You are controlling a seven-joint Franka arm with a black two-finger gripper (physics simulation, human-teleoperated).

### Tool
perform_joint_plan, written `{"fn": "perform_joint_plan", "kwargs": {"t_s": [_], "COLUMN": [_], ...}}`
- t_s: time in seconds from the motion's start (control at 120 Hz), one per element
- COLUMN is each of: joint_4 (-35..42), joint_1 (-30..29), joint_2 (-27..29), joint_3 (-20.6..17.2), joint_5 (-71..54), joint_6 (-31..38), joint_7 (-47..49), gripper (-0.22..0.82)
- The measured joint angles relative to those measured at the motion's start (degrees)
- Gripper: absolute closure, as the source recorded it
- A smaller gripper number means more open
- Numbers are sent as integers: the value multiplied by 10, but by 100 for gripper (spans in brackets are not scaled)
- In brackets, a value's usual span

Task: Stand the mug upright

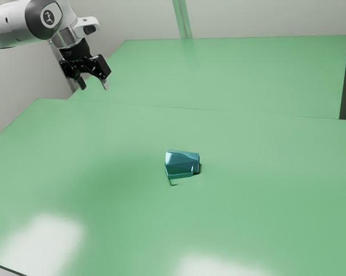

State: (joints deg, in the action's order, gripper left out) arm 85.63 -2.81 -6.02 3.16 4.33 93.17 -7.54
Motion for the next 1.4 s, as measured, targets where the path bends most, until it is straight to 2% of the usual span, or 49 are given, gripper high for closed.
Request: {"fn": "perform_joint_plan", "kwargs": {"t_s": [0.375, 0.533, 0.783, 0.942, 1.158, 1.4], "joint_4": [11, 65, 204, 205, 272, 270], "joint_1": [0, 0, -1, -1, 0, -1], "joint_2": [-2, -5, -16, -81, -90, -150], "joint_3": [0, 3, 16, 8, -27, -34], "joint_5": [4, 95, 304, 382, 468, 567], "joint_6": [-7, 7, 119, 170, 269, 317], "joint_7": [0, -4, -58, -98, -138, -178], "gripper": [0, 0, 0, 0, 0, 0]}}
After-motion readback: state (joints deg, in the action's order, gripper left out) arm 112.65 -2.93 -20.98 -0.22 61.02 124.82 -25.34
